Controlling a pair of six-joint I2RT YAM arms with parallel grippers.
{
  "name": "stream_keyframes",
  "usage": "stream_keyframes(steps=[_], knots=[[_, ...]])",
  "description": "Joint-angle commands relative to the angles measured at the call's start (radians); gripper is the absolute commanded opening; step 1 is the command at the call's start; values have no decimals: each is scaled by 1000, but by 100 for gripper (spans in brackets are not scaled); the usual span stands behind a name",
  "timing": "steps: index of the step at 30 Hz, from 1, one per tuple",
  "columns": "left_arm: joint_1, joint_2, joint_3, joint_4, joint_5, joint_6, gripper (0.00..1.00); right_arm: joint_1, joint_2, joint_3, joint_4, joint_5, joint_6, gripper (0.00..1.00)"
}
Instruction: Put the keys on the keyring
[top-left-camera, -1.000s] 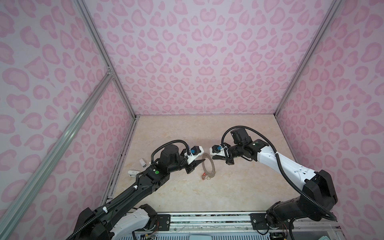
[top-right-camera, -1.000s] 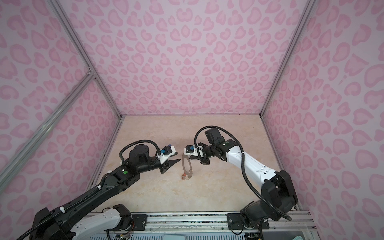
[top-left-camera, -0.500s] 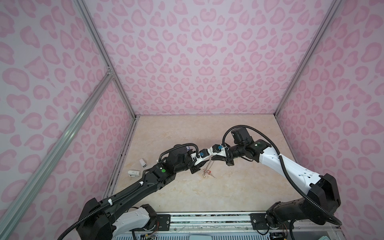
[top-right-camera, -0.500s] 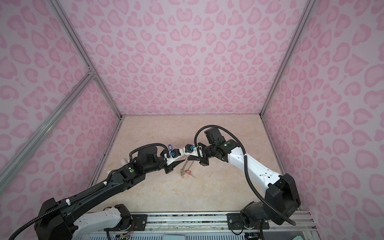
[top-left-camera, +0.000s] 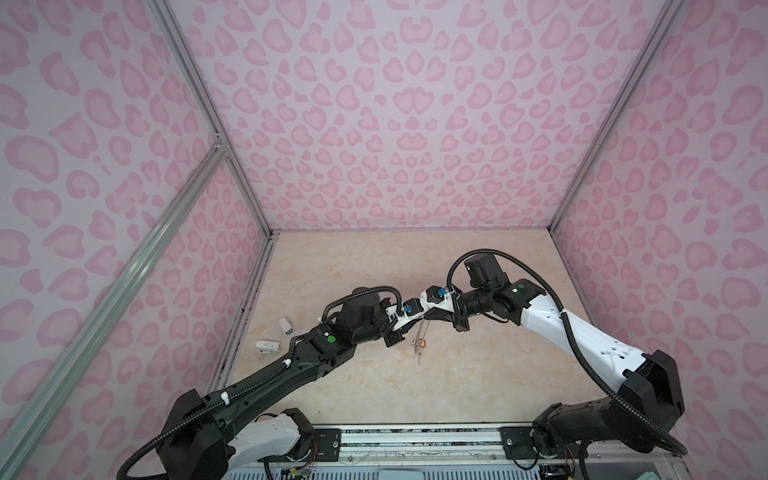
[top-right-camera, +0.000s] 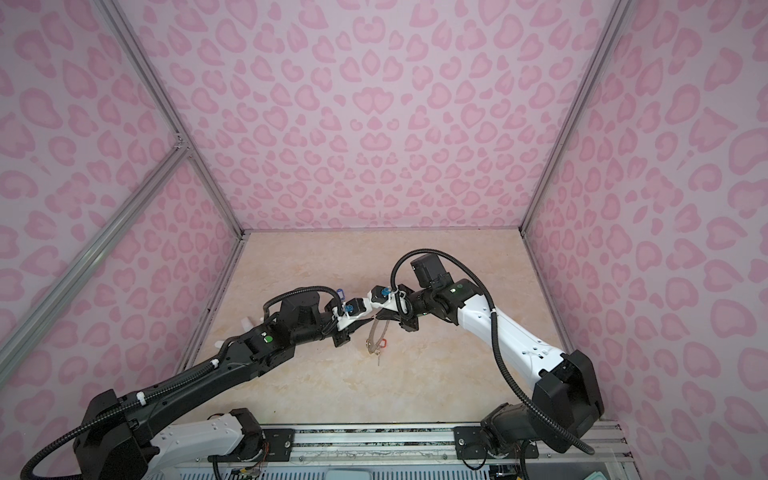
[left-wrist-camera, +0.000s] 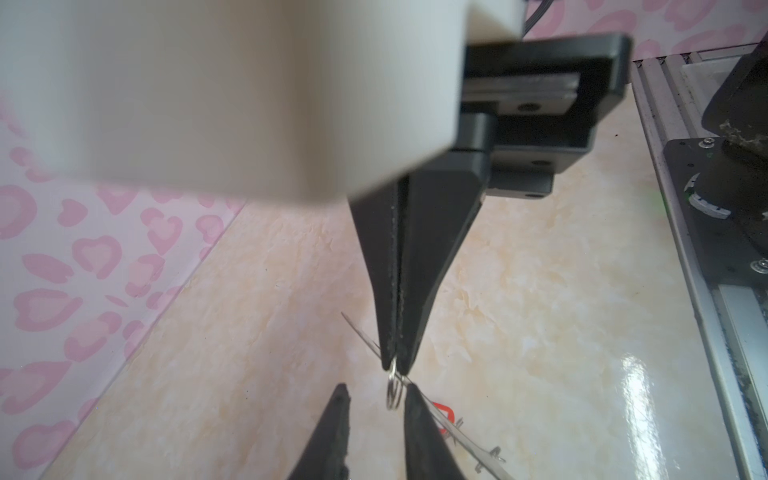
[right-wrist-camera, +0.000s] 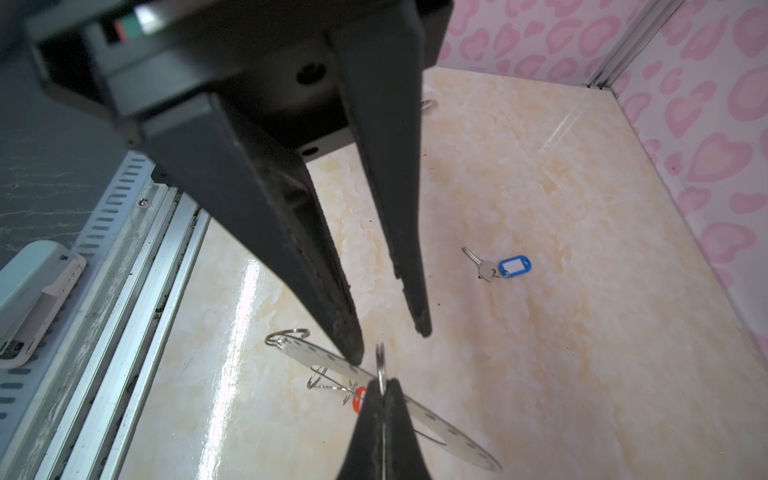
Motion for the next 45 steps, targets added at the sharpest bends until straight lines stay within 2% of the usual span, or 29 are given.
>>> stream_keyframes(steps=[1,5,9,18,28,36,45], knots=[[-5,17,16,-4,-9,9,22,9,-9,2,27,-43,-4,0],[-8,29,25,0,-6,9,15,9,-6,4,17,-43,-9,0],[-10,36,29,0,7,9,14,7,-13,-3,30,-43,-10,0],[-9,1,-9,-2,-3,39,24,-17,-25,-21,43,-54,-5,0],[-24,39,19,0,-31,62,23,-21,-23,-10,24,-77,-12,0],[-28,57,32,-5,-17,70,18,-22,-30,-11,32,-89,-10,0],[-29,53,19,3,-11,82,20,-34,-35,-12,56,-150,15,0]])
